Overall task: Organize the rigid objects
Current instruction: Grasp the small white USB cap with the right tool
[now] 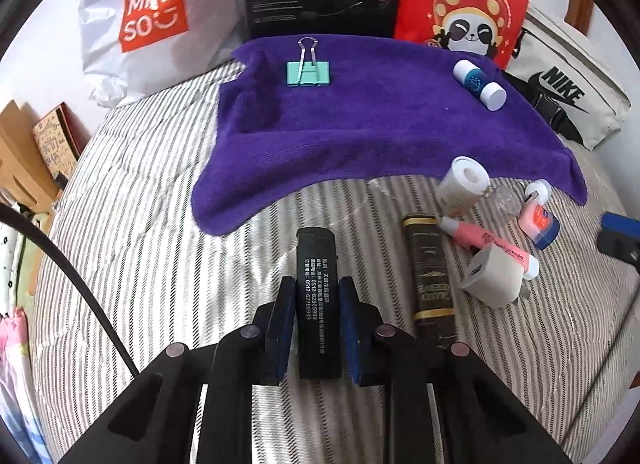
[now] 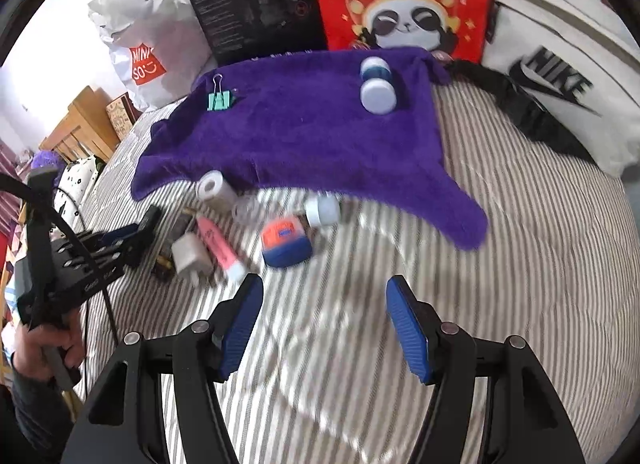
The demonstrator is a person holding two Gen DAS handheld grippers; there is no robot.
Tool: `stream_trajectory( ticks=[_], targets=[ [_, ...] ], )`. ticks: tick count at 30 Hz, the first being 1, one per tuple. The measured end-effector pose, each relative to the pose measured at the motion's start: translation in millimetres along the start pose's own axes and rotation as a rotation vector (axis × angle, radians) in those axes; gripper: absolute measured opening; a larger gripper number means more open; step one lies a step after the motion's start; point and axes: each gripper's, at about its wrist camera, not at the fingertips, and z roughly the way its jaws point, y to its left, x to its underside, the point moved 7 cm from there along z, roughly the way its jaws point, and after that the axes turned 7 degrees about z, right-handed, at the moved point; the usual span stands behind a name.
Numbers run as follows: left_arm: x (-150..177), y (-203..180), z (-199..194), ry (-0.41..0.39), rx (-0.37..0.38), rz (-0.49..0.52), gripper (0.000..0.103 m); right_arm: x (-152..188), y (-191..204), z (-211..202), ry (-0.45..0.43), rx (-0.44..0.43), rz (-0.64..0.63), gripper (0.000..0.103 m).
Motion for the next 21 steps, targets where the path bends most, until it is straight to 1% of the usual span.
stream_trajectory(
  ticks=[2, 5, 9, 14, 16, 18, 21],
  targets=[
    [0.3, 0.2, -0.1, -0.005, 0.007, 0.0, 0.021, -9.4, 2.7, 9.3, -0.014, 0.002, 0.002, 0.063],
    [1.3, -1.2, -1.0, -0.016, -0.004, 0.005, 0.021, -21.1, 2.9, 20.6, -0.025, -0.001, 0.029, 0.059],
    [1.6, -0.4, -1.5, -0.021, 0.001, -0.001, 0.021, -30.9, 2.8, 35.9, -0.012, 0.005, 0.047, 0.059],
    [1.7, -0.5, -2.1, -0.029, 0.005, 0.003, 0.021, -37.3, 5.7, 50.2, 0.0, 0.03, 0.029, 0.058],
    [1.5, -1.0, -2.0, -0.028, 0.002, 0.006, 0.021, -37.7, 7.9, 57.6, 0.016, 0.039, 0.02, 0.056],
    [1.4, -0.9, -2.1, -0.03, 0.002, 0.004, 0.021, -39.5, 9.4, 59.4, 0.002, 0.051, 0.009, 0.053],
    [2.0, -1.6, -2.5, -0.038, 0.001, 0.01, 0.022, -39.8, 6.9, 67.3, 0.018, 0.1, -0.019, 0.045]
  ],
)
